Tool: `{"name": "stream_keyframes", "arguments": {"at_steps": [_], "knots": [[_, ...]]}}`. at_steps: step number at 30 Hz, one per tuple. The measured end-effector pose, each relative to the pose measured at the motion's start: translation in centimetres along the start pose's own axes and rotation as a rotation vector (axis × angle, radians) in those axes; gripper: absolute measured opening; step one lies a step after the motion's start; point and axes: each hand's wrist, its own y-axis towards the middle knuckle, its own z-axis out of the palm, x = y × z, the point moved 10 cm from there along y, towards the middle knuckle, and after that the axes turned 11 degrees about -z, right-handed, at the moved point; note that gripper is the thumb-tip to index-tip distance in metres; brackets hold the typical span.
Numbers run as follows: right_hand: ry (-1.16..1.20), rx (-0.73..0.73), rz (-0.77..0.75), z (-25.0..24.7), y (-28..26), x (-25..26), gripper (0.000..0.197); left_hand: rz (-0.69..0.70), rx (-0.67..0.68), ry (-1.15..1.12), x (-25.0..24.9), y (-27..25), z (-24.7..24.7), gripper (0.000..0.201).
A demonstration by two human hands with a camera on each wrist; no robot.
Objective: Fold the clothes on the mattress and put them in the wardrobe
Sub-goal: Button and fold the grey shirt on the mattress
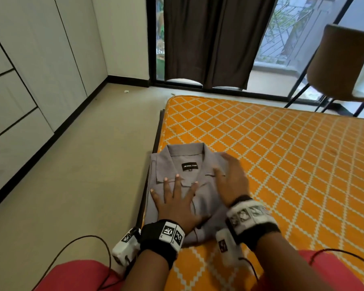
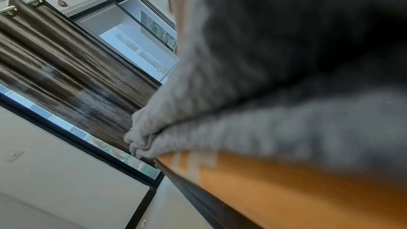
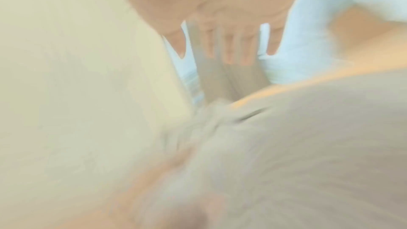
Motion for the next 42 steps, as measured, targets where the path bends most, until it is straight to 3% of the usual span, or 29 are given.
{"name": "stream_keyframes", "arguments": {"at_steps": [2, 3, 5, 8, 10, 13, 18, 21, 24, 30, 35, 38, 40, 42], "knots": [[0.193, -0.213, 0.313, -4.5, -3.1, -6.1, 0.037, 0.002, -0.027, -0.027, 0.0, -0.3, -0.6, 0.097], [0.26, -0.217, 0.492, -5.0, -4.9, -8.9, 0.035, -0.002, -0.038, -0.037, 0.1, -0.4, -0.9, 0.096], [0.338, -0.062, 0.732, -3.5, -7.5, -12.5, 0.036, -0.023, -0.056, -0.076, 0.4, -1.0, -1.5, 0.095], [0.396, 0.086, 0.869, -1.1, -9.0, -14.0, 0.055, -0.019, -0.088, -0.072, 0.2, -2.5, -2.4, 0.098], [0.327, 0.164, 0.814, -0.5, -8.8, -13.0, 0.059, 0.033, -0.061, -0.029, -0.6, -3.7, -2.3, 0.104], [0.097, 0.296, 0.677, -0.6, -8.1, -10.8, 0.043, 0.052, 0.043, 0.087, -0.5, -5.2, -0.4, 0.112], [-0.316, 0.515, 0.49, -1.2, -8.6, -10.1, 0.039, 0.021, 0.135, 0.046, 0.7, -6.1, -1.0, 0.106], [-0.489, 0.676, 0.335, -0.1, -8.4, -10.1, 0.033, -0.213, 0.013, -0.147, 4.4, -5.9, -5.5, 0.08], [-0.566, 0.722, 0.283, 0.4, -8.2, -10.2, 0.033, -0.452, -0.033, -0.318, 8.9, -6.5, -7.9, 0.053], [-0.609, 0.702, 0.286, 0.3, -8.0, -9.7, 0.031, -0.485, 0.056, -0.162, 9.0, -6.7, -6.4, 0.031], [-0.5, 0.652, 0.363, 0.4, -8.4, -10.8, 0.025, -0.512, 0.076, -0.072, 8.9, -6.4, -5.6, 0.03], [-0.303, 0.414, 0.465, -0.6, -7.6, -11.2, 0.021, -0.575, 0.078, -0.145, 9.5, -6.3, -4.9, 0.046], [-0.051, 0.226, 0.59, -0.7, -7.6, -11.9, 0.03, -0.597, 0.071, -0.187, 9.8, -5.9, -4.4, 0.061], [0.097, 0.187, 0.65, -0.2, -7.9, -11.9, 0.041, -0.589, 0.085, -0.253, 9.8, -5.3, -3.7, 0.069]]}}
